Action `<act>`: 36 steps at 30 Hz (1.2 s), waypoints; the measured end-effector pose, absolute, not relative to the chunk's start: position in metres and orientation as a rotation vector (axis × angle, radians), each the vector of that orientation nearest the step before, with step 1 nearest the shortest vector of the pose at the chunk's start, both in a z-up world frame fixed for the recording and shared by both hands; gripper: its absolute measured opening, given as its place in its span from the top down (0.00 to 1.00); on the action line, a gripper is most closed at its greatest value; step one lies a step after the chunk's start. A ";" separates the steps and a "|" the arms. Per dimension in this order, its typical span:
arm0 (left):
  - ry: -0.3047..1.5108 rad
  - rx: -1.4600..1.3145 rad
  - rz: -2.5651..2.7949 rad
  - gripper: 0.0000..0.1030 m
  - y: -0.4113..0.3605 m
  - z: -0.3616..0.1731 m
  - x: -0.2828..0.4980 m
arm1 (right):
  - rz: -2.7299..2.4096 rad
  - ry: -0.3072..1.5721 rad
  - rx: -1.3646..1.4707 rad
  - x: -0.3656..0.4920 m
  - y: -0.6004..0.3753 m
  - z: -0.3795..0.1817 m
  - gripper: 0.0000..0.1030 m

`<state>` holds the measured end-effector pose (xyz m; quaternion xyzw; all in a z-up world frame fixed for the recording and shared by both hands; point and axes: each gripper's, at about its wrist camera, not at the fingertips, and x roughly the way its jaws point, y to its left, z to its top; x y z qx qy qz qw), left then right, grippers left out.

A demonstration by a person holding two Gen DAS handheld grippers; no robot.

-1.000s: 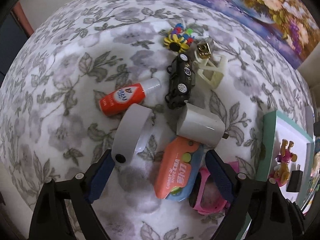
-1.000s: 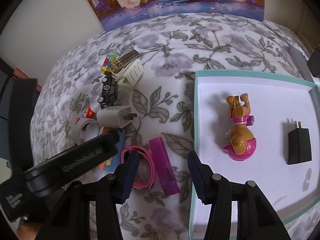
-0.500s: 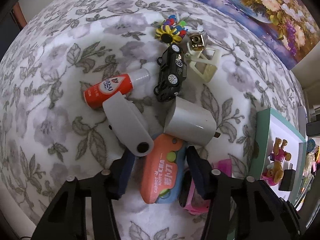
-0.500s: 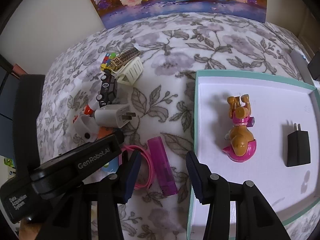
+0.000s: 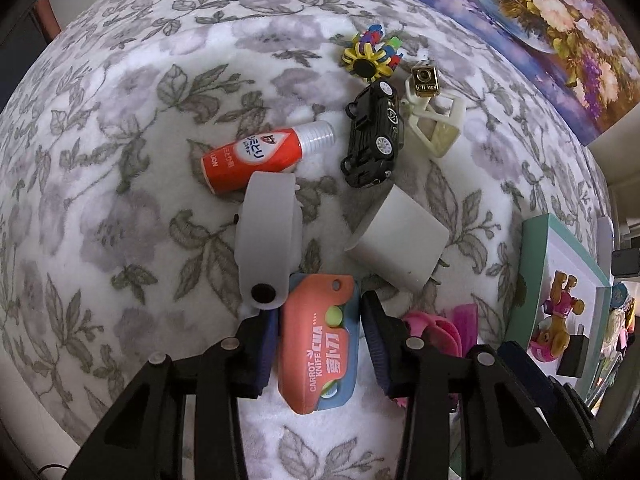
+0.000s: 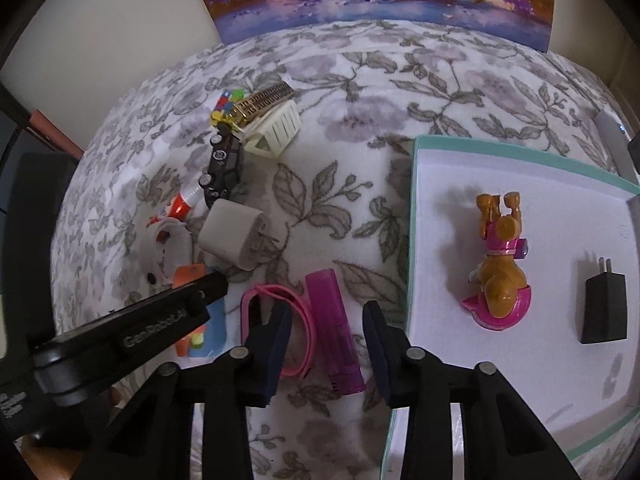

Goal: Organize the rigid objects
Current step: 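Grasp the purple lip balm tube with the right gripper while the left gripper grasps the orange toy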

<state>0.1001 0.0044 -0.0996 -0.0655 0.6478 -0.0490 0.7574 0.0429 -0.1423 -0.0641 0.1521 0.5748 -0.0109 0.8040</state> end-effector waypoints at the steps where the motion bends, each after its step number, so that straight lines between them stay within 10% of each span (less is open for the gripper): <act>1: 1.412 -0.147 -0.106 0.59 0.003 -0.100 0.099 | -0.027 1.236 0.321 0.044 -0.142 -0.066 0.63; 36: 1.419 -0.148 -0.095 0.58 0.005 -0.100 0.101 | -0.069 1.247 0.249 0.055 -0.137 -0.079 0.71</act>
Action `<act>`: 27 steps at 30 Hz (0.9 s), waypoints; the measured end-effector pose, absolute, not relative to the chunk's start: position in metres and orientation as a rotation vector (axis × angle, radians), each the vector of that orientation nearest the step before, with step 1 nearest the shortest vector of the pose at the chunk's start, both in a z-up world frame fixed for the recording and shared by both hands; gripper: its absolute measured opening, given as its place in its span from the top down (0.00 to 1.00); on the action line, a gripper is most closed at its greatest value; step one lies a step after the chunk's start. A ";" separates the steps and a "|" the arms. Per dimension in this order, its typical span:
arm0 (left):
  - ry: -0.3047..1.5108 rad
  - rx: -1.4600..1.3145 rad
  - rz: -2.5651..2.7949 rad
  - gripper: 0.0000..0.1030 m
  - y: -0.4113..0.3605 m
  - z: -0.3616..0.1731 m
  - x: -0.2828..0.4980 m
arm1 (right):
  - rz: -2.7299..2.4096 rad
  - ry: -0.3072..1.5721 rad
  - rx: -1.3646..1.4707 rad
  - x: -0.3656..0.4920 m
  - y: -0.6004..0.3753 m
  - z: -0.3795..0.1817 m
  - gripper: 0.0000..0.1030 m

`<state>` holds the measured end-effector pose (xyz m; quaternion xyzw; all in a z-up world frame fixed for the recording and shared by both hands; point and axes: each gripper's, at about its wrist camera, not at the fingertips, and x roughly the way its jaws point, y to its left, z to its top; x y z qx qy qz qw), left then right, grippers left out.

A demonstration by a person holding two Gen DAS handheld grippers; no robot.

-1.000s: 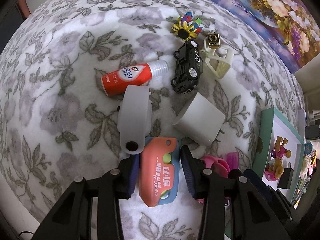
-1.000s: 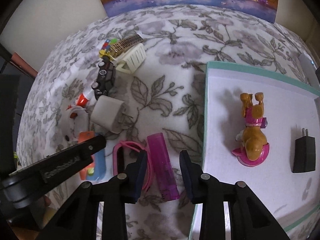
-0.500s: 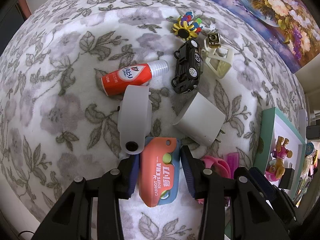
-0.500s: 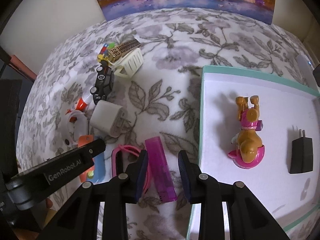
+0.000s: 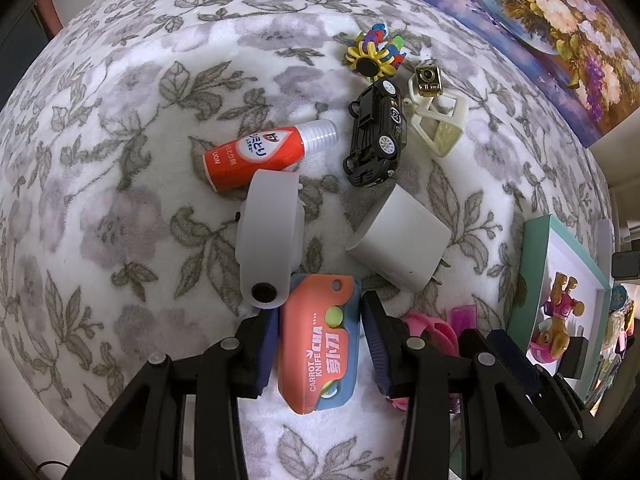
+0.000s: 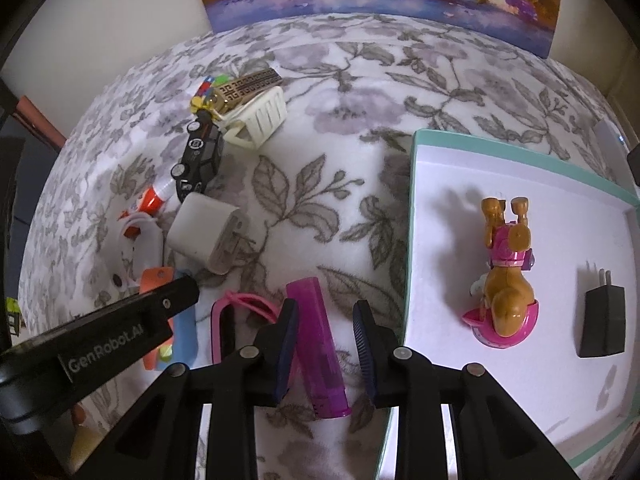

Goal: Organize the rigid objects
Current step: 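Grasp the purple lip balm tube with the right gripper while the left gripper grasps the orange toy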

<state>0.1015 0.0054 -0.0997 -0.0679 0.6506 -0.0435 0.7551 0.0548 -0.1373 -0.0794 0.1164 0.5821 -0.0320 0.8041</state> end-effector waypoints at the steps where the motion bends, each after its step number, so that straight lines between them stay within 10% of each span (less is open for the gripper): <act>1: 1.419 -0.148 -0.094 0.58 0.005 -0.100 0.101 | -0.068 1.250 0.245 0.054 -0.136 -0.079 0.71; 27: 1.325 -0.190 -0.091 0.63 0.019 -0.065 0.102 | -0.063 1.233 0.235 0.046 -0.128 -0.062 0.80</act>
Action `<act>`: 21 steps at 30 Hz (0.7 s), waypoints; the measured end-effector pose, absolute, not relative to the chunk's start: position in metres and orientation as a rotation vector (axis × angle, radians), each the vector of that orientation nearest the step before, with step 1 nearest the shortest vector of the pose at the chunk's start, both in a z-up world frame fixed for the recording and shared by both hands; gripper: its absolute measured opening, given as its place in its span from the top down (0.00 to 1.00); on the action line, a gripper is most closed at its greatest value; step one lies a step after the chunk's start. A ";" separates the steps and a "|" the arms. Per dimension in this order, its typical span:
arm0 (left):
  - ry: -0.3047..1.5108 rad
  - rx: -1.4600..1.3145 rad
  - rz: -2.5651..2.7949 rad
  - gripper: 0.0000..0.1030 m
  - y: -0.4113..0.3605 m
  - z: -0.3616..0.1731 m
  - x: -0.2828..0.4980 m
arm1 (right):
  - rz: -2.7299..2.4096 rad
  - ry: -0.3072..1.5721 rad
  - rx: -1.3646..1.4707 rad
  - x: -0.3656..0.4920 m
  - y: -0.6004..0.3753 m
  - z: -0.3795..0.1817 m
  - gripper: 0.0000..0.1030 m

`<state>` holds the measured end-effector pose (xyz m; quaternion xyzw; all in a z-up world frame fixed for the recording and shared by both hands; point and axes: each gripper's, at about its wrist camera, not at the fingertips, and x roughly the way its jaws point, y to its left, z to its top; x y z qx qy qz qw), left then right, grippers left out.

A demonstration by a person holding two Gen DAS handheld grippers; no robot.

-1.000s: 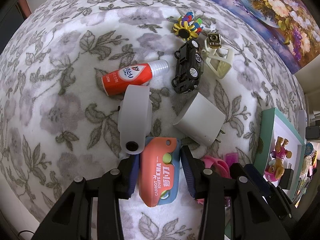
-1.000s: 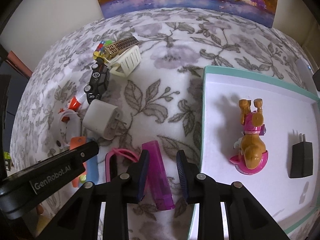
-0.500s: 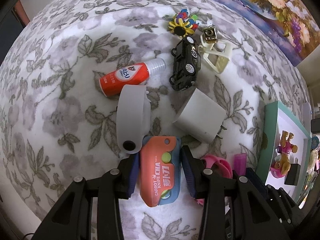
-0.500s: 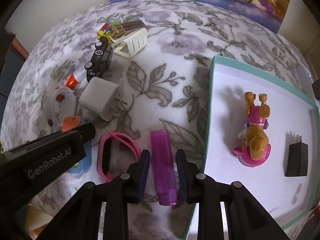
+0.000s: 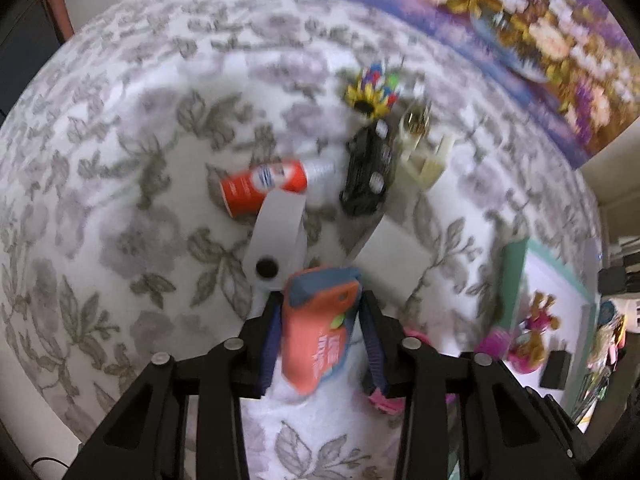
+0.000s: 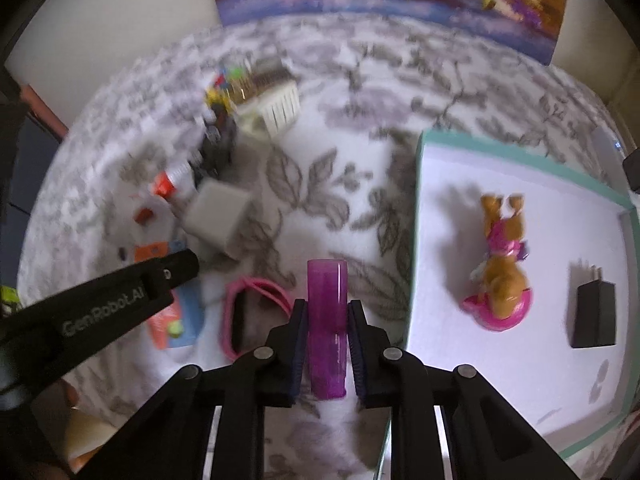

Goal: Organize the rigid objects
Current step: 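Grasp the purple lip balm tube with the right gripper while the left gripper grasps the orange toy, then carry both items into the white tray and open both grippers to release them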

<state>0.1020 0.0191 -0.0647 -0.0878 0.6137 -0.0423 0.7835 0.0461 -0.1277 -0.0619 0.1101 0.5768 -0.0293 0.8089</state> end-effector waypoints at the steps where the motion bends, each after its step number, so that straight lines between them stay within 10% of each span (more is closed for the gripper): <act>1: 1.301 -0.193 -0.092 0.65 0.020 -0.057 0.101 | -0.066 1.216 0.240 0.045 -0.129 -0.056 0.80; 4: 1.260 -0.196 -0.096 0.78 0.022 -0.043 0.100 | -0.072 1.165 0.275 0.040 -0.138 -0.038 0.84; 21: 1.125 -0.240 -0.185 0.78 0.009 0.002 0.088 | -0.098 1.117 0.434 0.026 -0.176 -0.025 0.88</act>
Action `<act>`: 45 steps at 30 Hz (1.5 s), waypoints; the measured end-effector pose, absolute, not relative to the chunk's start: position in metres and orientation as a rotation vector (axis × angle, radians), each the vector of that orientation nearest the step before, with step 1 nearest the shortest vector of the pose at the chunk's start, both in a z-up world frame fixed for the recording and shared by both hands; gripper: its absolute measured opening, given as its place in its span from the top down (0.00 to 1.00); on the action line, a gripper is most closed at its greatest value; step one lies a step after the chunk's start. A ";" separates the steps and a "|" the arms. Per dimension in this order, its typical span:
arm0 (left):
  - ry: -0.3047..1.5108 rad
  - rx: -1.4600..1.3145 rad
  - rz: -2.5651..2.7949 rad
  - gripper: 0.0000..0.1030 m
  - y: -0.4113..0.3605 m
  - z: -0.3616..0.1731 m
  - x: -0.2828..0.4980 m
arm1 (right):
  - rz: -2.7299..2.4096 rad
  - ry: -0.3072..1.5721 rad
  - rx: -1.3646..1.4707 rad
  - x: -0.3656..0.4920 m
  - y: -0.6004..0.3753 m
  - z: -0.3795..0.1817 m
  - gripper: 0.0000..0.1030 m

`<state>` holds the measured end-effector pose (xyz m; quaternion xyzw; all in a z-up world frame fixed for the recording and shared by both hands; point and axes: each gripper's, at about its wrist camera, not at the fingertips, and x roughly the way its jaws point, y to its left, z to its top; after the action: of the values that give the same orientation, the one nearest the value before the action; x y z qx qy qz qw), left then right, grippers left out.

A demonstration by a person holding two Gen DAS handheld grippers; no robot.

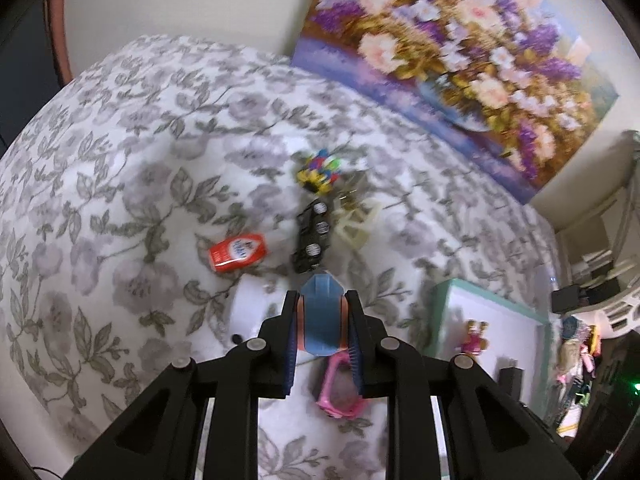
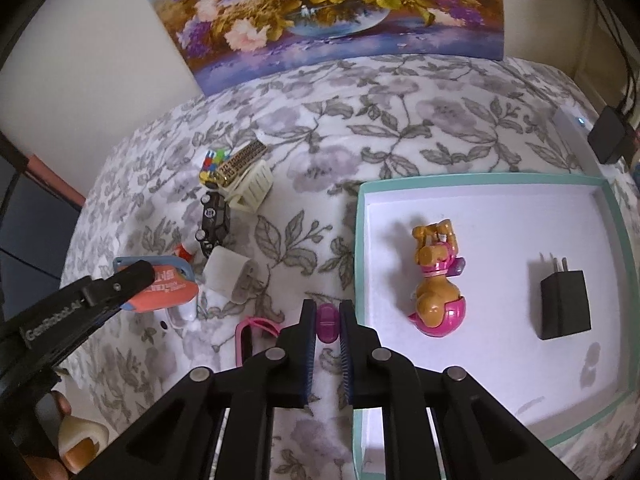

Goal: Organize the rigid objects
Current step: 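Carry both items into the white tray and open both grippers to release them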

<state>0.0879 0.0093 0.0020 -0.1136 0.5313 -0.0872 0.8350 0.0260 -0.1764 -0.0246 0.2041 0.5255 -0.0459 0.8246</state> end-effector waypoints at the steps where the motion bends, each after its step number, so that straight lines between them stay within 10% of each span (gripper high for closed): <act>1: 1.115 -0.239 -0.195 0.78 0.007 0.006 0.086 | -0.095 1.109 0.445 0.024 -0.178 -0.022 0.88; 45: 1.248 0.185 -0.537 0.78 -0.166 -0.035 0.003 | -0.492 1.069 0.576 -0.044 -0.303 -0.010 0.87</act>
<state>0.0026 -0.1659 -0.0345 0.0855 0.5763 -0.2481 0.7740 -0.0437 -0.3029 -0.0101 0.2680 0.4969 -0.2286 0.7931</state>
